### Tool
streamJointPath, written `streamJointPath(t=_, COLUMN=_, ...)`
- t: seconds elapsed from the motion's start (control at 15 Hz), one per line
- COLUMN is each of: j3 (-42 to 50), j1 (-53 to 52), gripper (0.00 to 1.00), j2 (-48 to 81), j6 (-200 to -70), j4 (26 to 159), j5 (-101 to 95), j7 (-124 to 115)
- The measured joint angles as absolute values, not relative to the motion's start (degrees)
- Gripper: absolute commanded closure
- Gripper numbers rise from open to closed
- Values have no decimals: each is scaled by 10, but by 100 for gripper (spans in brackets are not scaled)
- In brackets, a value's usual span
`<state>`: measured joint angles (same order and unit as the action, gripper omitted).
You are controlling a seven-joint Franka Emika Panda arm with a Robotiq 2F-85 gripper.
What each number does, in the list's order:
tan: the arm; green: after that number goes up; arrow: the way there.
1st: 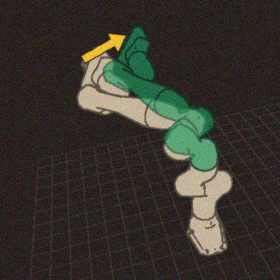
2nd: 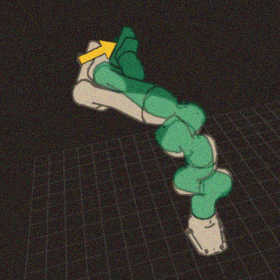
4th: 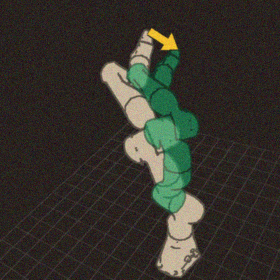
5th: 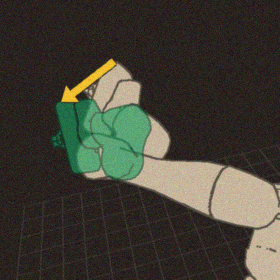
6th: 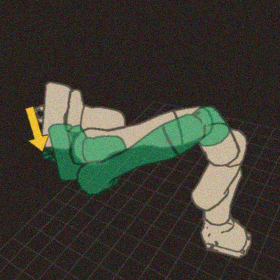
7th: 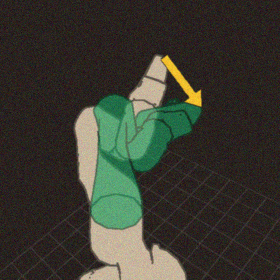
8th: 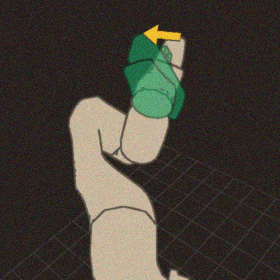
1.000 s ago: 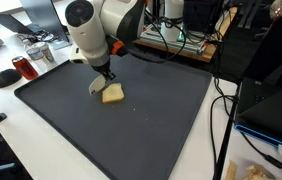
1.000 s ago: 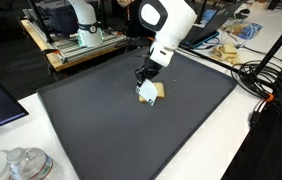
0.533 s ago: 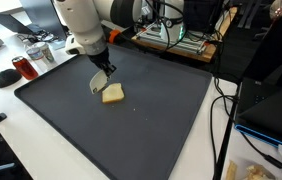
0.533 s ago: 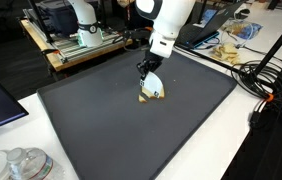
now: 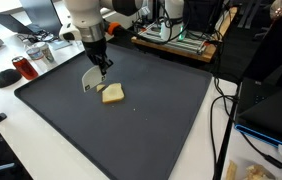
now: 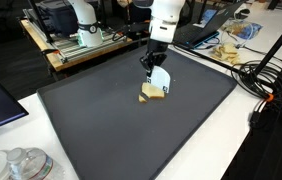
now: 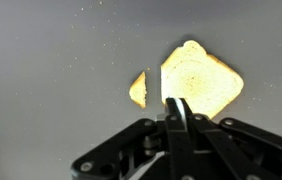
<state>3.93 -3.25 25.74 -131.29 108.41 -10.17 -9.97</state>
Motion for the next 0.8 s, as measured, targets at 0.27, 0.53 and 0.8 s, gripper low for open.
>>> streamJointPath(t=0.27, j3=39, j1=-21, gripper=99, j2=227, j6=-1388, j4=1134, j5=-82, j7=-95)
streamJointPath(t=0.53, j3=31, j1=11, gripper=99, j2=198, j6=-1447, j4=1180, j5=-19, j7=-49)
streamJointPath(t=0.8, j3=7, j1=54, gripper=99, j2=179, j6=-1473, j4=1206, j5=78, j7=38)
